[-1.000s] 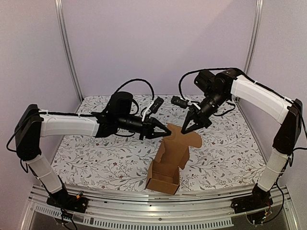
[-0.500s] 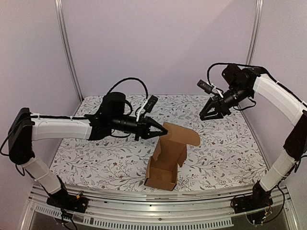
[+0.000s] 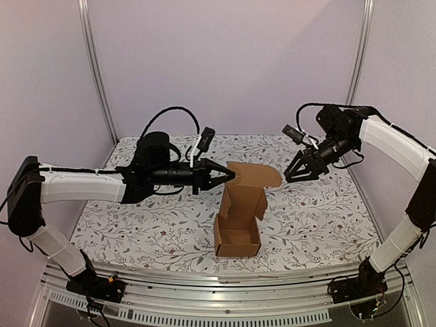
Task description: Fold the paper box
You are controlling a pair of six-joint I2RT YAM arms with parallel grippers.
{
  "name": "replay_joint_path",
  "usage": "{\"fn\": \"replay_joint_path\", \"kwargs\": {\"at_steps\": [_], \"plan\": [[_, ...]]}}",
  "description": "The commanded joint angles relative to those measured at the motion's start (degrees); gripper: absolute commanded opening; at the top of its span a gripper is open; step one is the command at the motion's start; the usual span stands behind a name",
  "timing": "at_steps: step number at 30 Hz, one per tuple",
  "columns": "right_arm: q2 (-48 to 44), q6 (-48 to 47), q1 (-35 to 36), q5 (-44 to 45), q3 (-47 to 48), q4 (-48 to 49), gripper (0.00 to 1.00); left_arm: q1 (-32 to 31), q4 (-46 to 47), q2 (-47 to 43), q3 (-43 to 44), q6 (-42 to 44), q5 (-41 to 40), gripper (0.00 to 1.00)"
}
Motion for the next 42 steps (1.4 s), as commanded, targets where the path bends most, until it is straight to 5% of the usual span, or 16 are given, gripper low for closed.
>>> {"fn": "replay_joint_path", "kwargs": {"at_steps": [1,8,16,22,31,37,42], "plan": [[-0.8,0.7,1.8,-3.2,-0.4,2.3,0.52,0.2,4.5,0.8,-1.1,-2.4,-3.4,0.0],[2.4,12.0,4.8,5.8,0.2,11.8,0.53,0.2,6.5,2.2,-0.9,-3.9,-3.0,0.0],[4.9,20.7,6.3,11.3,2.6,17.0,0.17,-0.4,5.8,2.8,-0.6,-4.7,-9.6,0.0],[5.7,30.5,7.3,24.0,2.6,21.9,0.05,-4.6,3.8,5.3,0.9,-0.9,-22.1,0.0],[6.2,33.2,11.2,24.8,2.7,22.4,0.12,-8.1,-0.9,8.7,5.1,0.4,-34.3,0.0],[2.1,30.1,8.9,28.1,1.9,19.8,0.26,-6.9,-0.9,7.4,4.7,2.3,-28.9,0.0],[-2.9,23.5,-0.9,17.2,2.4,12.0,0.49,-3.1,-1.3,3.1,2.2,3.5,-18.9,0.0]]}}
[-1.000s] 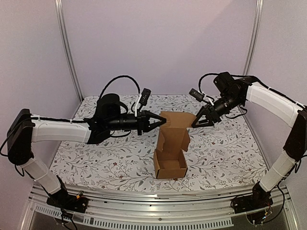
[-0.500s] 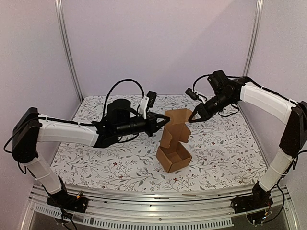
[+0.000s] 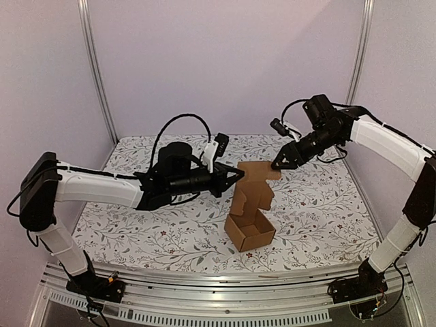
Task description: Fold the paper box
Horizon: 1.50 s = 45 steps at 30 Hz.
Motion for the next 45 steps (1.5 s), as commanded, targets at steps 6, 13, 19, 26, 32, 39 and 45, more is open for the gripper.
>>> {"fn": "replay_joint_path", "kwargs": {"at_steps": [6,13,19,26,32,39,45], "plan": [[-9.1,-16.6,-11.9,-12.6,-1.6,-10.1,0.62,6.3,4.4,-5.2,-3.1,1.6,25.1,0.0],[-6.7,-18.1,-11.6,-17.3,-4.3,-5.1,0.6,6.4,16.3,-2.8,-3.5,-6.5,30.4,0.0],[-6.8,-18.3,-8.6,-21.6,-4.2,-5.0,0.59,6.3,17.7,-2.4,-3.9,-7.7,28.0,0.0],[-9.0,-17.9,-4.5,-29.6,-4.0,-4.4,0.62,6.2,16.6,-2.2,-4.2,-7.8,25.3,0.0],[-8.6,-17.3,-2.4,-32.3,-3.7,-3.9,0.63,5.8,16.7,-1.7,-4.2,-8.2,24.3,0.0],[-8.1,-16.2,0.1,-32.2,-3.6,-2.6,0.64,5.0,17.0,-0.3,-2.9,-9.0,25.5,0.0],[-6.5,-14.4,0.1,-31.9,-2.3,-1.3,0.55,4.5,18.9,1.2,-2.1,-10.4,28.6,0.0]]}}
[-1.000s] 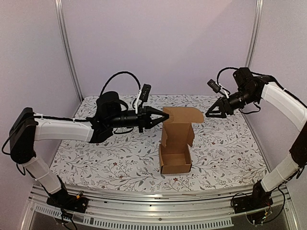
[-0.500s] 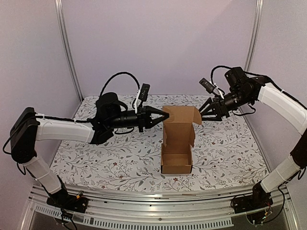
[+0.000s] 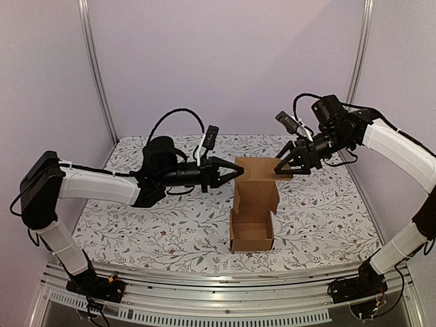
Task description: Fold the paper box
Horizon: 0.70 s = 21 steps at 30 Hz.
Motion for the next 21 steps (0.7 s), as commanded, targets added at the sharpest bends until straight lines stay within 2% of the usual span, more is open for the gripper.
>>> {"fn": "replay_joint_path", "kwargs": {"at_steps": [1,3,7,14,21], "plan": [[1.5,1.8,0.2,-1.2,1.5,1.7,0.52,-0.9,2.7,1.6,1.0,-1.9,2.7,0.0],[2.0,1.9,0.2,-1.8,1.7,1.7,0.52,-0.8,3.7,1.8,0.8,-2.7,3.3,0.0],[0.5,1.2,-0.6,0.8,1.9,0.8,0.57,-0.5,3.3,1.2,0.9,-3.2,5.9,0.0],[-3.7,0.2,-11.6,-0.6,1.8,-1.0,0.59,-0.1,1.4,-1.4,0.2,-2.1,9.8,0.0],[-2.9,-7.0,-12.0,4.9,-1.6,-6.0,0.59,0.4,4.7,-2.8,-1.9,-2.9,8.6,0.0]]}}
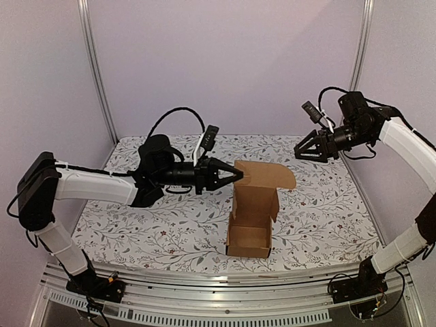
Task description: Fold the paper box
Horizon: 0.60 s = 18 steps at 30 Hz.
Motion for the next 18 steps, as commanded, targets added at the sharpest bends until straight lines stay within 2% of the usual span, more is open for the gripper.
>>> {"fn": "replay_joint_path", "kwargs": {"at_steps": [1,5,12,18], "plan": [[0.3,-5.4,1.0,2.7,-2.4,-4.7,0.59,0.5,3.0,-2.0,-1.9,-0.4,-0.4,0.0],[-0.1,-7.5,5.2,5.2,-3.7,-6.2,0.59,0.6,3.6,-1.4,-1.8,-0.8,-1.0,0.0],[-1.5,-9.3,11.0,1.6,-2.8,-8.0,0.6,0.6,2.7,-0.5,-1.2,-0.7,-2.3,0.0],[0.4,-7.6,12.6,-1.3,-1.0,-7.7,0.6,0.3,2.6,0.6,-0.6,-1.3,-2.1,0.0]]}}
